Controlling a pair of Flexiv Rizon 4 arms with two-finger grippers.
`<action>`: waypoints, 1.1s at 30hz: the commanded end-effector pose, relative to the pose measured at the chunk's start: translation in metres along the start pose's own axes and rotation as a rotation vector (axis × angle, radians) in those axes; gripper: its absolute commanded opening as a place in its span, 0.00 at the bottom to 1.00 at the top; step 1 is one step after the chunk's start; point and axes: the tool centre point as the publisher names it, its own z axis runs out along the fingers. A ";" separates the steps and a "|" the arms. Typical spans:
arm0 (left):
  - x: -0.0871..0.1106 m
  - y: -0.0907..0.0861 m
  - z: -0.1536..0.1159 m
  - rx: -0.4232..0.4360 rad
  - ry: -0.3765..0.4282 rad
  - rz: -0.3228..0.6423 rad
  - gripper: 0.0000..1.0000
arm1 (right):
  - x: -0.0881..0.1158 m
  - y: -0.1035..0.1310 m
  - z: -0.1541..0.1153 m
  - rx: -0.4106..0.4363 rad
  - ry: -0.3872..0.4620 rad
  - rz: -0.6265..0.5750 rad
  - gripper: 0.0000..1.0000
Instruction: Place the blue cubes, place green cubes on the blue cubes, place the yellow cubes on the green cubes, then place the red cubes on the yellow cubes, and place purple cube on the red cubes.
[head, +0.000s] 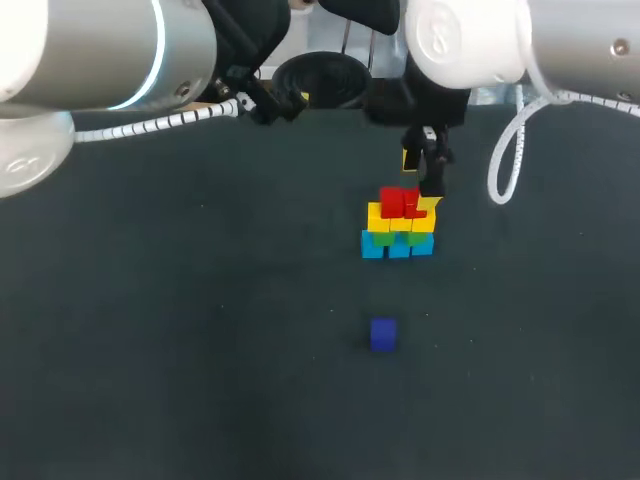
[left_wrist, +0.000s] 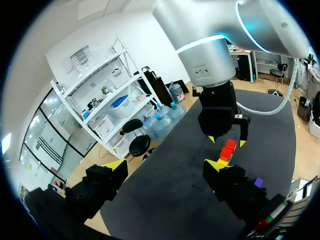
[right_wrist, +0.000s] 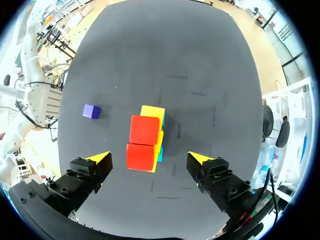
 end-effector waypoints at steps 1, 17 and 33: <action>0.000 0.000 0.000 -0.003 0.001 -0.001 1.00 | 0.008 0.015 -0.016 0.046 -0.021 0.014 1.00; 0.000 0.000 0.000 -0.003 0.001 -0.001 1.00 | 0.070 0.057 -0.085 0.394 -0.281 0.281 1.00; 0.000 0.000 0.000 -0.003 0.001 -0.001 1.00 | 0.130 0.081 -0.088 0.580 -0.357 0.429 1.00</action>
